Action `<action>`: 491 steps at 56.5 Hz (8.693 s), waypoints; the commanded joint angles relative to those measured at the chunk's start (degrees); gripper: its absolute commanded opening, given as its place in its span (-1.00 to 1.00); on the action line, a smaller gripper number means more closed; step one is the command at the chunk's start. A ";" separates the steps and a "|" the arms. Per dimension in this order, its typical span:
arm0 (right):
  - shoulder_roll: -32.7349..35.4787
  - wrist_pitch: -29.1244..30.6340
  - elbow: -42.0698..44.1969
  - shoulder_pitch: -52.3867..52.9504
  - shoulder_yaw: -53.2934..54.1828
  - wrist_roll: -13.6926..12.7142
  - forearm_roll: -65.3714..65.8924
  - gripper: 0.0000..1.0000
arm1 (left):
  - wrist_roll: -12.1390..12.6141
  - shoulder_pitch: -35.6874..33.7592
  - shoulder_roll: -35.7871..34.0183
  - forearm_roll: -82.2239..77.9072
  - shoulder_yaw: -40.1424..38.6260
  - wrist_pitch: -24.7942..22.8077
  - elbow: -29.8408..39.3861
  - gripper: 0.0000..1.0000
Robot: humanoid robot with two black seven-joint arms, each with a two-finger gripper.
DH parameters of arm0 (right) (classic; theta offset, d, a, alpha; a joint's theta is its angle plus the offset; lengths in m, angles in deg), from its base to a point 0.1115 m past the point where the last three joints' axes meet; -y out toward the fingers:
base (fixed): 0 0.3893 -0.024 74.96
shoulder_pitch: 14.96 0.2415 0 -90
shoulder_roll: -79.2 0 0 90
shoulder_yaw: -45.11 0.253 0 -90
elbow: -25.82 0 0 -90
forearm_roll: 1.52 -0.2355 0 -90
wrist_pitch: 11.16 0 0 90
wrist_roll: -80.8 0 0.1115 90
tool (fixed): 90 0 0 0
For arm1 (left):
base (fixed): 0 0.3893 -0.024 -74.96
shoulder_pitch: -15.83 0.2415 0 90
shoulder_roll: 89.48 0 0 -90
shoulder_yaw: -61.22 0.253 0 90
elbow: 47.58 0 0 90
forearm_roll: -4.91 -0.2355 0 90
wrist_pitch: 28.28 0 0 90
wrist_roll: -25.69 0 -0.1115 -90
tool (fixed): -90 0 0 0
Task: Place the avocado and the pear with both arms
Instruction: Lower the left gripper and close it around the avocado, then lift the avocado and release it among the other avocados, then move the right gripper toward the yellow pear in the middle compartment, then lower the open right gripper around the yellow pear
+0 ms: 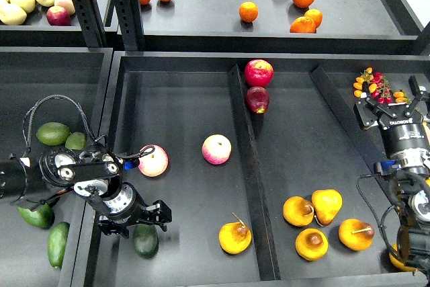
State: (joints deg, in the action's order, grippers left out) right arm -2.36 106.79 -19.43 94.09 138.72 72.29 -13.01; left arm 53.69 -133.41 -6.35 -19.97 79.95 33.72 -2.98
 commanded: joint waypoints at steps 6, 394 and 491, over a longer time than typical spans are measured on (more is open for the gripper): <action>-0.18 0.05 -0.11 -0.07 0.70 0.07 -0.03 1.00 | 0.00 1.05 0.37 -0.87 -0.27 0.00 -1.54 0.96; 12.74 0.05 -13.39 40.01 -104.95 -19.49 22.12 1.00 | 0.00 3.60 -24.24 5.89 -16.53 0.00 -4.44 0.96; 0.87 0.05 2.09 30.69 -95.28 -19.49 25.29 1.00 | 0.00 4.13 -23.98 4.66 -16.53 0.00 -3.39 0.96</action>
State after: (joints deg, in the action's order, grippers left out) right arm -1.25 106.84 -17.56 124.98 43.43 52.80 11.65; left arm 53.69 -129.28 -30.32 -15.31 63.42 33.72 -6.36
